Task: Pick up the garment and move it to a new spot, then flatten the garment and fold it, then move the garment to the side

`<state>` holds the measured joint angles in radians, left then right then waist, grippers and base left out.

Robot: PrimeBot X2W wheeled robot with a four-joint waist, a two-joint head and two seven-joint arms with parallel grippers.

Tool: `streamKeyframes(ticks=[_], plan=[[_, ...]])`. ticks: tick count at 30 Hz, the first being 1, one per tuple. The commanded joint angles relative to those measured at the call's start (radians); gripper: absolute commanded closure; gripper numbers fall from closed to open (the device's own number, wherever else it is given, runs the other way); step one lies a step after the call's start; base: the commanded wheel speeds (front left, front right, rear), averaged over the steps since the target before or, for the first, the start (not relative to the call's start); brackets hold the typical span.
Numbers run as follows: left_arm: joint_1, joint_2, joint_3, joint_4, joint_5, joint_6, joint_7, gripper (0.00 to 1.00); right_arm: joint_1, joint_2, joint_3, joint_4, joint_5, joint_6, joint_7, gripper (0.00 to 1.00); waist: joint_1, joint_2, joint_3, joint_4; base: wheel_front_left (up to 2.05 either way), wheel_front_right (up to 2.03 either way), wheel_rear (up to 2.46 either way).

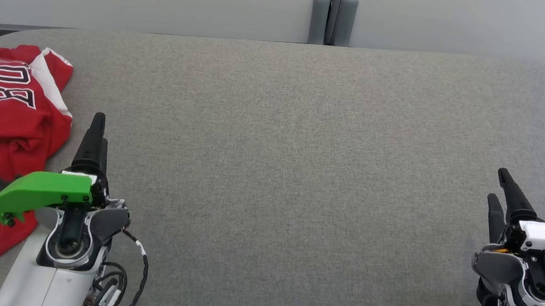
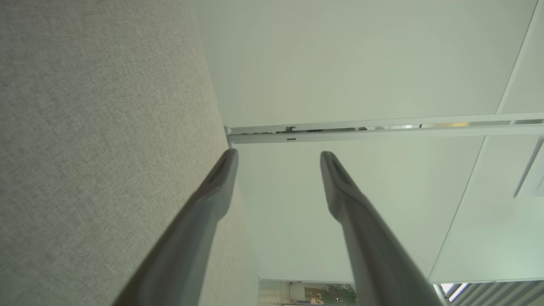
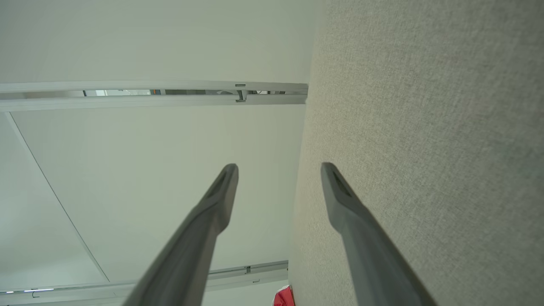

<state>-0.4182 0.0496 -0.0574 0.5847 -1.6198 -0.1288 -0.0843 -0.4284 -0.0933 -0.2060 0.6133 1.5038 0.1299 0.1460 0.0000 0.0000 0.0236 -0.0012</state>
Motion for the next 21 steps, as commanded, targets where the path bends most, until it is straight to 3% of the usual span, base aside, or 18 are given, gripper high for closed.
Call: streamKeyframes(ticks=[1, 12, 13, 21], plan=[[-0.018, 0.017, 0.004, -0.035, 0.028, -0.002, -0.01, 0.0, -0.017, -0.016, 0.013, -0.032, -0.039, 0.0, -0.016, 0.0, 0.0, 0.0, 0.0, 0.0, 0.0, 0.0, 0.0], [0.006, 0.021, 0.029, -0.149, 0.388, -0.002, -0.037, 0.0, 0.003, -0.016, 0.032, -0.164, -0.379, 0.0, -0.078, 0.0, 0.0, 0.0, 0.003, -0.002, 0.0, 0.0, 0.0], [0.017, 0.025, 0.034, -0.189, 0.53, 0.0, -0.048, 0.0, 0.012, -0.024, 0.069, -0.216, -0.525, 0.0, -0.103, 0.0, 0.0, 0.0, 0.002, -0.004, 0.0, 0.0, 0.0], [0.045, 0.038, 0.031, -0.231, 0.699, 0.018, -0.062, 0.0, 0.03, -0.041, 0.128, -0.256, -0.697, 0.001, -0.137, 0.0, 0.0, 0.0, -0.001, -0.007, 0.0, 0.0, 0.0]])
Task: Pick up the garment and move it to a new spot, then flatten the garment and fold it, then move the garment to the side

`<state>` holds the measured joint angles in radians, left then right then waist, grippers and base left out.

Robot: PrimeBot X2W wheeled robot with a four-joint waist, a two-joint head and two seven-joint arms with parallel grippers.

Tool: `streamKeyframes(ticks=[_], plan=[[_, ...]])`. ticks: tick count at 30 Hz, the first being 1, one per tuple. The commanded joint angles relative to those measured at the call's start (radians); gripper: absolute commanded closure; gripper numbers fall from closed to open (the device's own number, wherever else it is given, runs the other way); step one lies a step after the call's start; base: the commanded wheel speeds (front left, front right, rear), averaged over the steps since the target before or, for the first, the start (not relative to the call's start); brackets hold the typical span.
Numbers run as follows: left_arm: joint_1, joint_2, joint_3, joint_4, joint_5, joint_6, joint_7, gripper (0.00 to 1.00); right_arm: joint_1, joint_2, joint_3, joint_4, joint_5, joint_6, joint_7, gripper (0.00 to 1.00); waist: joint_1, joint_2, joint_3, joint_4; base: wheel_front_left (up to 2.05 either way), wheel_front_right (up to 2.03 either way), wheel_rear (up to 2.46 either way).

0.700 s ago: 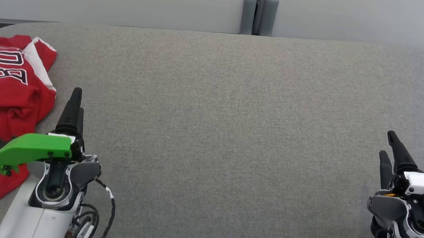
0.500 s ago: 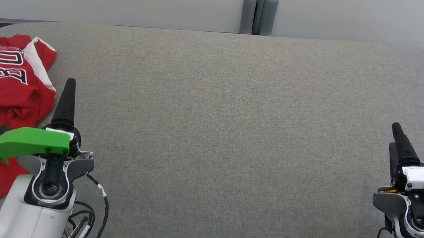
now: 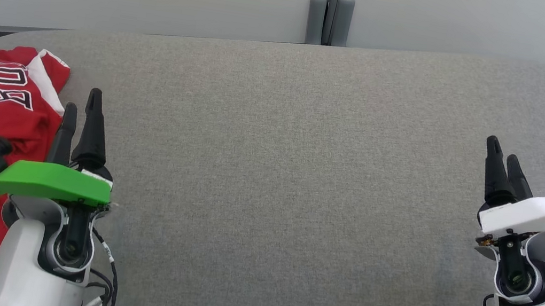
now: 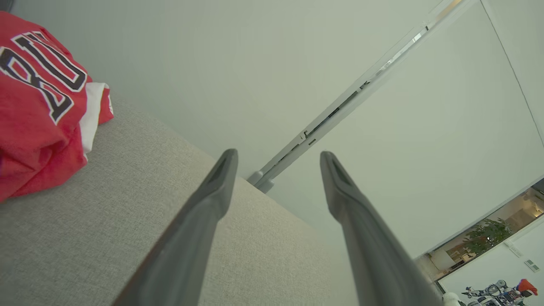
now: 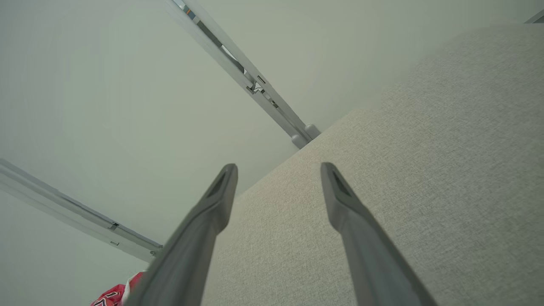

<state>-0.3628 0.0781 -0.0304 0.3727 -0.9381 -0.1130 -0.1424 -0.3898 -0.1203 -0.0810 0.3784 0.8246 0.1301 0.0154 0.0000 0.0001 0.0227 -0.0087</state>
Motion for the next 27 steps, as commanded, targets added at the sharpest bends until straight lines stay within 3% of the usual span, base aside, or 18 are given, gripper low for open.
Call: streamKeyframes(ticks=[1, 14, 27], plan=[[-0.005, 0.011, 0.002, -0.022, 0.036, 0.006, -0.006, 0.0, -0.004, -0.014, 0.01, -0.024, -0.035, 0.0, -0.011, 0.0, 0.0, -0.0001, -0.001, 0.0, 0.0, 0.0, 0.0], [0.064, 0.054, -0.048, -0.062, 0.299, 0.062, -0.032, 0.0, 0.041, -0.017, 0.085, -0.007, -0.238, 0.0, -0.071, 0.0, 0.0, -0.0001, -0.004, 0.0, 0.0, 0.0, 0.0], [0.1, 0.067, -0.085, -0.025, 0.422, 0.065, -0.053, 0.0, 0.078, -0.013, 0.125, -0.005, -0.391, 0.001, -0.12, 0.0, 0.0, -0.0001, -0.007, 0.0, 0.0, 0.0, 0.0]])
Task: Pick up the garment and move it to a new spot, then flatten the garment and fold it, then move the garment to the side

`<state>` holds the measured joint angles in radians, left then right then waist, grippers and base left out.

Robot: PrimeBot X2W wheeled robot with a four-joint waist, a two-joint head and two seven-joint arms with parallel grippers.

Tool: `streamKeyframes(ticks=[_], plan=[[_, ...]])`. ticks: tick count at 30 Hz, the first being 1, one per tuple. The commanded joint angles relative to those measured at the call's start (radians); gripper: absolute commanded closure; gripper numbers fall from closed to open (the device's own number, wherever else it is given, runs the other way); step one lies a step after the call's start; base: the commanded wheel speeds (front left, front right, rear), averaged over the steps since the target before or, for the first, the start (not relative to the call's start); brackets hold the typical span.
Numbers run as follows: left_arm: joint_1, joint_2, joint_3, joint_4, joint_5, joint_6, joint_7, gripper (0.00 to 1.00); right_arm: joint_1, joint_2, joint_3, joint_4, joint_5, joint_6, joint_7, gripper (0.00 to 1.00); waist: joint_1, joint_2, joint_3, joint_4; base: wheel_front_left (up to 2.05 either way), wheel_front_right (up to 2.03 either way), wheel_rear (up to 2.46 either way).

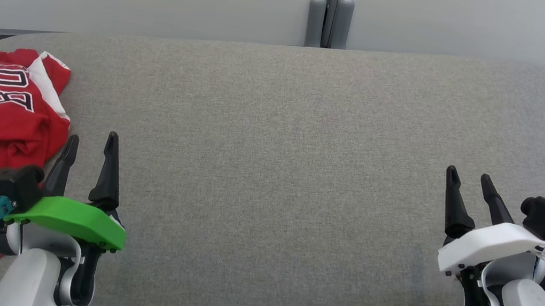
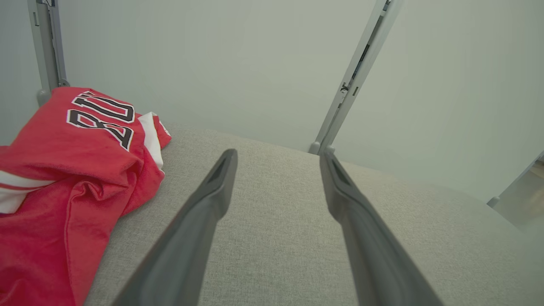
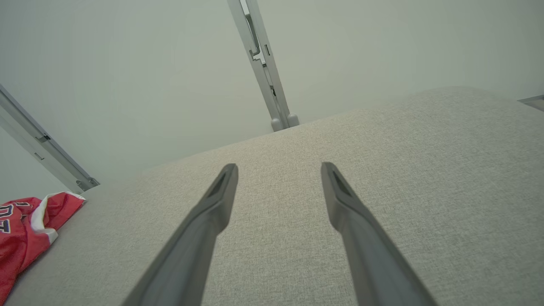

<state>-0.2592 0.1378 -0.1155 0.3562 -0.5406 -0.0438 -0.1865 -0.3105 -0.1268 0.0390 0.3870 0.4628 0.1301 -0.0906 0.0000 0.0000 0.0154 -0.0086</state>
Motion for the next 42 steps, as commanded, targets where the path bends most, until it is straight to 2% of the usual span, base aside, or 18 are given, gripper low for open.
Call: streamKeyframes(ticks=[1, 21, 42], plan=[[-0.005, 0.01, -0.001, -0.007, 0.035, -0.005, -0.011, 0.0, 0.001, -0.006, 0.008, -0.013, -0.04, 0.001, -0.017, 0.0, 0.0, 0.0, 0.0, 0.0, 0.0, 0.0, 0.0], [0.01, 0.014, 0.001, 0.037, 0.175, 0.006, -0.036, 0.0, 0.038, 0.0, 0.022, -0.037, -0.189, 0.001, -0.078, 0.0, 0.0, 0.0, -0.002, 0.001, 0.0, 0.0, 0.0], [0.028, 0.001, 0.022, 0.084, 0.274, 0.031, -0.041, 0.0, 0.079, 0.017, 0.019, -0.041, -0.321, 0.001, -0.136, 0.0, 0.0, 0.0, -0.009, -0.004, 0.0, 0.0, 0.0]])
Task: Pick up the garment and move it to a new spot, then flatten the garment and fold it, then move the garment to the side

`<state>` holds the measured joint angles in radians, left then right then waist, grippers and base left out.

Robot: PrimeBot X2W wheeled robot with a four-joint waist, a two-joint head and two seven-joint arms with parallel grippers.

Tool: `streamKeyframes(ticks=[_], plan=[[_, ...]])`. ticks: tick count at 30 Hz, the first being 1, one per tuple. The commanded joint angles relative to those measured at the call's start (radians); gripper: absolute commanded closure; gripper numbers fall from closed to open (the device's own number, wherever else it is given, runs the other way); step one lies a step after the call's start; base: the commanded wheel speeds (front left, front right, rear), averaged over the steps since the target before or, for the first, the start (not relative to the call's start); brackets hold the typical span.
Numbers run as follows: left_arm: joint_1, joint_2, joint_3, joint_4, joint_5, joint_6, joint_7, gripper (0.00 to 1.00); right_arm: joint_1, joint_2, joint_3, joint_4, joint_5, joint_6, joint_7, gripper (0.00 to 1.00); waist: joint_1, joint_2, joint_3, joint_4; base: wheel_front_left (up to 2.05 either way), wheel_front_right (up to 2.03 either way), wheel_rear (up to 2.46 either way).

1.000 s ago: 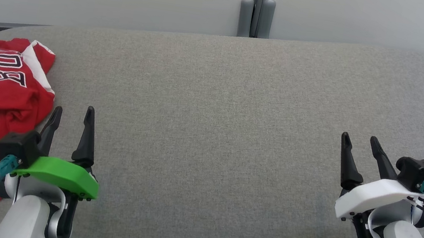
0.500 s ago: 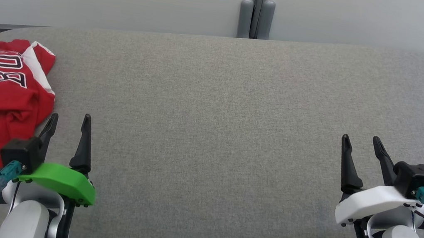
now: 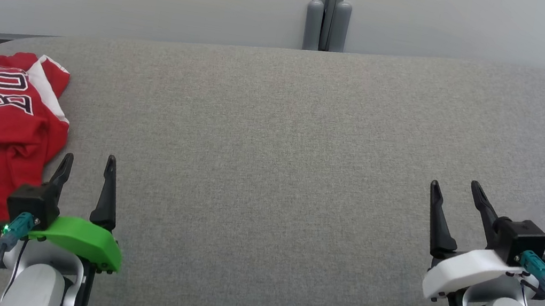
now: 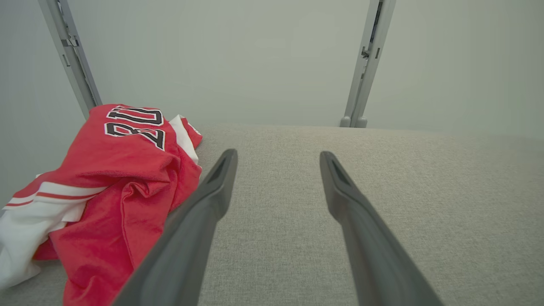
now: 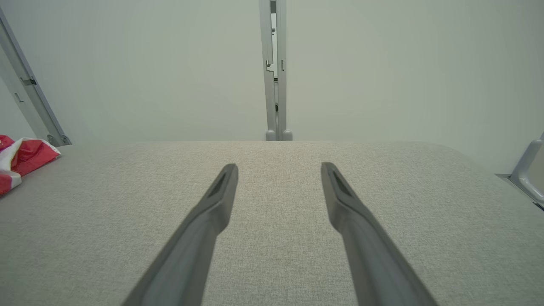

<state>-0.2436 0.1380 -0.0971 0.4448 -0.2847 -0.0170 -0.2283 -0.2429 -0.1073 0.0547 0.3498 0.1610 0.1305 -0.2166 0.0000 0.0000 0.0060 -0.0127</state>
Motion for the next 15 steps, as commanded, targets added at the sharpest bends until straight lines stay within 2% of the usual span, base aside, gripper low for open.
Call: streamKeyframes(ticks=[1, 12, 15], plan=[[0.013, -0.001, 0.005, -0.004, 0.019, 0.003, 0.002, 0.0, 0.013, -0.001, 0.004, -0.003, -0.027, 0.0, -0.011, 0.0, 0.0, 0.0, 0.0, 0.0, 0.0, 0.0, 0.0], [0.031, 0.001, 0.004, -0.008, 0.071, 0.017, -0.007, 0.0, 0.034, 0.013, -0.005, -0.016, -0.082, 0.0, -0.038, 0.0, 0.0, 0.0, -0.001, 0.0, 0.0, 0.0, 0.0], [0.034, -0.001, 0.003, -0.01, 0.073, 0.007, -0.009, 0.0, 0.038, 0.014, -0.001, -0.017, -0.097, 0.0, -0.043, 0.0, 0.0, 0.0, -0.003, 0.0, 0.0, 0.0, 0.0]])
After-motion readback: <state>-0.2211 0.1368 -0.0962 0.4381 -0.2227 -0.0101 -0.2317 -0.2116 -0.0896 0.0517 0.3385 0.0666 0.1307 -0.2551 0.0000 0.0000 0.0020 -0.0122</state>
